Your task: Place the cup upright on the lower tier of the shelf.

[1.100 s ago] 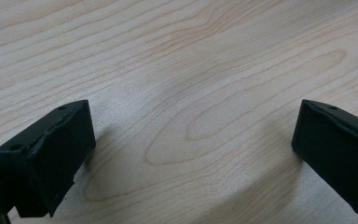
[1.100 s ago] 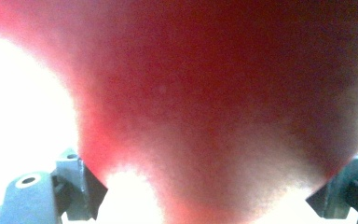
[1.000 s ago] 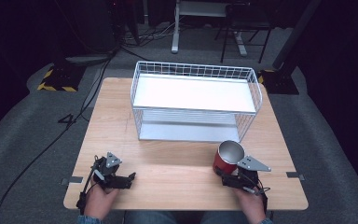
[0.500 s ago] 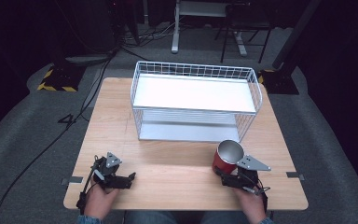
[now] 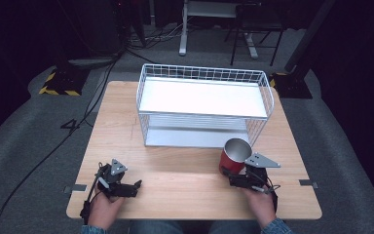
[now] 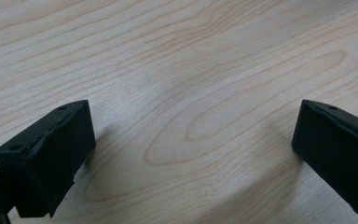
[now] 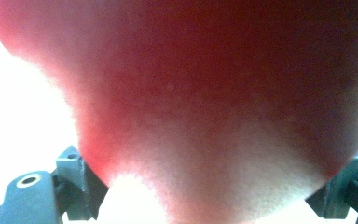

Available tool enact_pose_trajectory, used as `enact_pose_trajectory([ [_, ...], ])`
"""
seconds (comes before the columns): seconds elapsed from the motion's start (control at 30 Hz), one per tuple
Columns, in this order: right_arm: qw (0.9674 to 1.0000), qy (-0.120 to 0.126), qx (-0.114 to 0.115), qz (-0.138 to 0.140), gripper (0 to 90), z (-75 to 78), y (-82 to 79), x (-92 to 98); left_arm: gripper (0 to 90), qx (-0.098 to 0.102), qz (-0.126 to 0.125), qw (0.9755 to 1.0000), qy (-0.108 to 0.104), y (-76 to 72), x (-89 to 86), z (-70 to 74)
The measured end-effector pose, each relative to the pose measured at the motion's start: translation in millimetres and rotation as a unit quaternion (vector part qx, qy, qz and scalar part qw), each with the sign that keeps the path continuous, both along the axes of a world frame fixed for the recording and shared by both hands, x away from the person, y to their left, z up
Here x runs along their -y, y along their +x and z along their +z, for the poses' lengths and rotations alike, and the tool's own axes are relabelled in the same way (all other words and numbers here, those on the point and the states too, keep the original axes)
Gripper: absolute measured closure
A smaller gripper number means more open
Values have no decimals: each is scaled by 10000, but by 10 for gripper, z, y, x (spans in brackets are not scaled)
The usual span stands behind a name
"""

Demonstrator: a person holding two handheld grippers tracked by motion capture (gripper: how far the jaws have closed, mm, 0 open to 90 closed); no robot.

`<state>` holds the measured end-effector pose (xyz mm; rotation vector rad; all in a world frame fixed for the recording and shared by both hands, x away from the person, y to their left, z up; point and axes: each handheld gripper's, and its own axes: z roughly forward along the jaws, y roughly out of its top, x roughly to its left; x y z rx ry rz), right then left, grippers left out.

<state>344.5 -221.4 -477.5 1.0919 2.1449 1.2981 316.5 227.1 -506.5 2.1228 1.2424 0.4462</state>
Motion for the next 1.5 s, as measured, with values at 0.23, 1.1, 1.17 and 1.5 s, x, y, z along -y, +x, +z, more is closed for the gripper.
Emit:
enact_pose_trajectory([
  [0.23, 9999, -23, -39, 139, 172, 55, 147, -137, 1, 13, 14, 10000, 12, 2, -4, 0],
  [1.1, 9998, -52, -31, 215, 171, 225, 706, -589, 1, 3, -6, 10000, 7, 7, -7, 1],
  [1.17, 9999, 12, -45, 165, 171, 218, 749, -625, 2, 7, -4, 10000, 27, 12, -11, 3],
  [1.5, 9999, 31, 90, -62, 171, 192, 930, -787, 2, -2, 1, 10000, 4, 21, -12, 2],
])
